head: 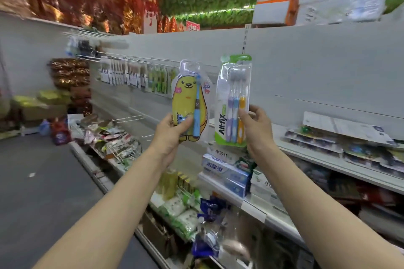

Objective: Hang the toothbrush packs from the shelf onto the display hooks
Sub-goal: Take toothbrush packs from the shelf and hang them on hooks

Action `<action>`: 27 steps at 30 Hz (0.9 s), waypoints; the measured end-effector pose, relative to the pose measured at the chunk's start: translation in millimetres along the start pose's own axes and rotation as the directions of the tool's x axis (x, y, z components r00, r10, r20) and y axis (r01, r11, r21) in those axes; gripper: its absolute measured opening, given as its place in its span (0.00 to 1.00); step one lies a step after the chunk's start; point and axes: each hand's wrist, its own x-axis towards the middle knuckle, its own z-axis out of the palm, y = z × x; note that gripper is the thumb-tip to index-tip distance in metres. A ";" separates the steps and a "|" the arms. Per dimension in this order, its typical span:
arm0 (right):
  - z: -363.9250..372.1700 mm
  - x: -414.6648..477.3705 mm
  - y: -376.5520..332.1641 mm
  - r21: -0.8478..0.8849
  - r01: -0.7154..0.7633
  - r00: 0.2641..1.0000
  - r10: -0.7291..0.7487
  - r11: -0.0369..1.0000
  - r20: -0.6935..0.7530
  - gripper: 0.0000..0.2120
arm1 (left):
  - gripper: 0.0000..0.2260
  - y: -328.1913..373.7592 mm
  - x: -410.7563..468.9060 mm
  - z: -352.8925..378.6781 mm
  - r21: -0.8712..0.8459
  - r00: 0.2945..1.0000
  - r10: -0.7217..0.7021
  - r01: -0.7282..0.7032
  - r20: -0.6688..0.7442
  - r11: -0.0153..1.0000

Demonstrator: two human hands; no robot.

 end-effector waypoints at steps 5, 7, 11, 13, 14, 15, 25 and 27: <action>92.1 56.7 45.6 0.061 -0.010 0.998 0.007 0.998 0.055 0.12 | 0.10 9.1 80.5 -75.2 0.039 0.999 0.030 -0.029 -0.032 0.999; 126.1 80.8 63.9 0.061 -0.022 0.998 0.018 0.998 0.059 0.10 | 0.11 14.1 119.0 -101.0 0.044 0.999 0.013 -0.011 -0.042 0.999; 184.6 127.9 93.9 0.054 -0.049 0.998 0.047 0.997 0.044 0.09 | 0.13 21.6 190.8 -141.8 0.028 0.998 -0.012 0.014 -0.059 1.000; 210.3 147.9 104.6 0.023 -0.061 0.998 0.060 0.998 0.032 0.14 | 0.11 22.5 219.8 -159.5 0.013 0.999 -0.014 0.015 -0.046 1.000; 222.1 156.4 109.5 0.010 -0.064 0.998 0.064 0.998 0.029 0.14 | 0.10 21.8 232.2 -167.9 0.007 0.999 -0.018 0.018 -0.037 1.000; 233.1 164.4 115.3 0.002 -0.067 0.997 0.067 0.998 0.026 0.13 | 0.09 20.3 243.6 -176.7 0.000 0.999 -0.024 0.024 -0.034 1.000; 329.0 213.0 155.9 -0.042 -0.091 0.989 0.085 0.995 -0.121 0.09 | 0.13 7.9 355.8 -259.2 -0.063 0.987 -0.094 0.103 0.133 0.993; 344.7 221.8 161.3 -0.043 -0.088 0.979 0.079 0.995 -0.186 0.09 | 0.12 11.5 377.4 -271.0 -0.072 0.974 -0.100 0.117 0.201 0.991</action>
